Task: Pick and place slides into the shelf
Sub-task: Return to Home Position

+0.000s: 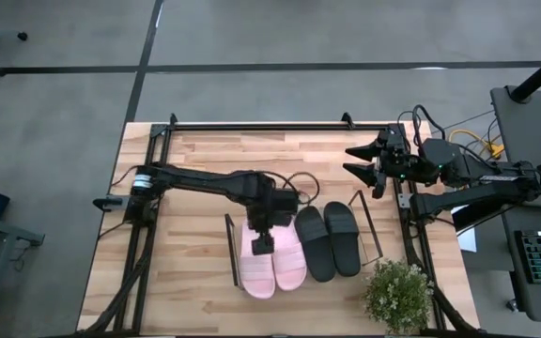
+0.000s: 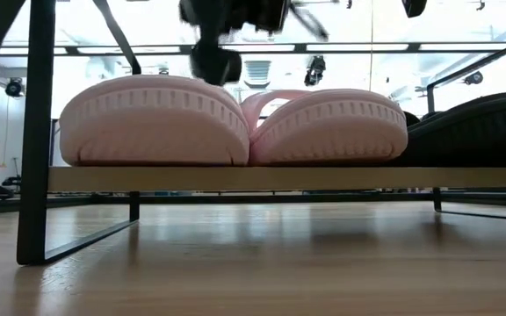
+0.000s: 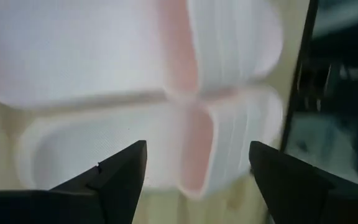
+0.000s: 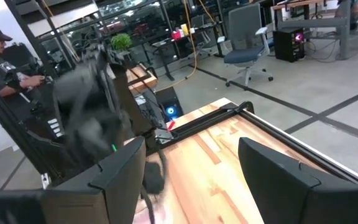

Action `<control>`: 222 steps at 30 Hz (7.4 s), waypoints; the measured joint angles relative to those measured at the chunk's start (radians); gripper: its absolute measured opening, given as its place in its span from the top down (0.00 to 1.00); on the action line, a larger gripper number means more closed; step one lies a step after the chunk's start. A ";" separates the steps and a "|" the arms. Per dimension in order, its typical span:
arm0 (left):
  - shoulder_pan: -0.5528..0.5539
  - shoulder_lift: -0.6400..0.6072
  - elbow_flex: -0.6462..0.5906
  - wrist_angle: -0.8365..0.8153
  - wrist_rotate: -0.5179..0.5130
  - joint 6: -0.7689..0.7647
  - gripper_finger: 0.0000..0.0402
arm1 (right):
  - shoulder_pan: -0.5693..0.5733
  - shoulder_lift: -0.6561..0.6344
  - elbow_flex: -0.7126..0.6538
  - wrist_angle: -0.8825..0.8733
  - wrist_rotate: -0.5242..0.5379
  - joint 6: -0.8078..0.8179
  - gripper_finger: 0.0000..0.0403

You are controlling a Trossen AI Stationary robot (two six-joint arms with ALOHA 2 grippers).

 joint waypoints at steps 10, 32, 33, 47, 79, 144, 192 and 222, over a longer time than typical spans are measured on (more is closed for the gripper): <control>-0.071 -0.323 -0.008 0.552 -0.603 0.185 0.55 | 0.000 0.000 0.000 0.005 -0.027 -0.001 0.38; -0.072 -0.624 -0.025 0.741 -0.690 0.432 1.00 | 0.033 -0.078 0.008 0.091 -0.089 -0.045 0.80; -0.072 -0.644 -0.038 0.740 -0.692 0.435 1.00 | 0.037 -0.087 0.013 0.087 -0.094 -0.068 0.86; -0.041 -1.122 -0.561 0.896 -0.716 0.481 1.00 | 0.048 -0.131 0.024 0.001 -0.085 -0.258 0.98; -0.034 -1.870 -1.328 0.987 -0.609 0.211 1.00 | -0.024 -0.192 -0.079 -0.066 -0.174 -0.289 0.98; -0.003 -1.943 -1.906 1.345 -0.576 0.142 1.00 | -0.011 -0.268 -0.555 0.398 -0.230 -0.143 0.98; -0.004 -1.925 -1.908 1.343 -0.575 0.140 1.00 | -0.011 -0.720 -0.571 -0.021 -0.165 -0.423 0.98; -0.004 -1.926 -1.908 1.344 -0.575 0.141 1.00 | -0.011 -0.719 -0.868 0.424 -0.102 -0.416 0.98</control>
